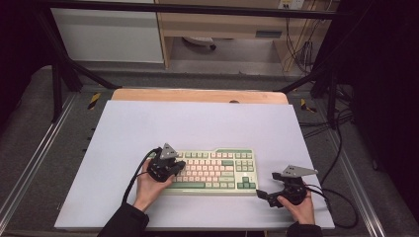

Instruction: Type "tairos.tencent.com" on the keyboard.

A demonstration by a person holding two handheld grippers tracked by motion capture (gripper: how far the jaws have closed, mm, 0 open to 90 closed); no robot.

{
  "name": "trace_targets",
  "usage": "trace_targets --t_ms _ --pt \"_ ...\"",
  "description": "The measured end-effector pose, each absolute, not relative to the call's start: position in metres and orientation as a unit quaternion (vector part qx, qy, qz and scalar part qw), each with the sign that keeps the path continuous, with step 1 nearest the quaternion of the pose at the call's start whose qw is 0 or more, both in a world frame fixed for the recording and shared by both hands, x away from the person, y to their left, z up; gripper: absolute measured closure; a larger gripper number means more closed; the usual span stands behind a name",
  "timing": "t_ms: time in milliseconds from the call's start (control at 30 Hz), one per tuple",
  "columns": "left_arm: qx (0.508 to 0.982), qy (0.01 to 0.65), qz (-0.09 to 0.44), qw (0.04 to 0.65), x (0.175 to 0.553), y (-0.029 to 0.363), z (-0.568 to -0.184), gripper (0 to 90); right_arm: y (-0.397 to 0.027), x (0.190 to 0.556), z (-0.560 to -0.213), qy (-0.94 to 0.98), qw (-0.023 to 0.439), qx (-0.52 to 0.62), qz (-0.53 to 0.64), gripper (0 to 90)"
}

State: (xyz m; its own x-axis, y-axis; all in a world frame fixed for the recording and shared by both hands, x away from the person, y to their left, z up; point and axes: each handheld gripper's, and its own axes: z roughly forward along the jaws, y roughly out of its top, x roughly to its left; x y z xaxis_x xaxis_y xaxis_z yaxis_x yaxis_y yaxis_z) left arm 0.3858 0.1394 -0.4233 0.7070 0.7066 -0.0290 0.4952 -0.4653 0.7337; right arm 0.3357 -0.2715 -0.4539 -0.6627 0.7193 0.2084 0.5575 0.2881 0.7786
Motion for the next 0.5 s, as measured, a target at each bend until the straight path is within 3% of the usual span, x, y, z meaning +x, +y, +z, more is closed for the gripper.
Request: trace_targets --t_ms 500 --pt "0.841 0.353 0.136 0.387 0.3807 0.1455 -0.4191 90.0 -0.2716 0.3359 -0.4543 0.798 0.093 0.398 0.442 1.0"
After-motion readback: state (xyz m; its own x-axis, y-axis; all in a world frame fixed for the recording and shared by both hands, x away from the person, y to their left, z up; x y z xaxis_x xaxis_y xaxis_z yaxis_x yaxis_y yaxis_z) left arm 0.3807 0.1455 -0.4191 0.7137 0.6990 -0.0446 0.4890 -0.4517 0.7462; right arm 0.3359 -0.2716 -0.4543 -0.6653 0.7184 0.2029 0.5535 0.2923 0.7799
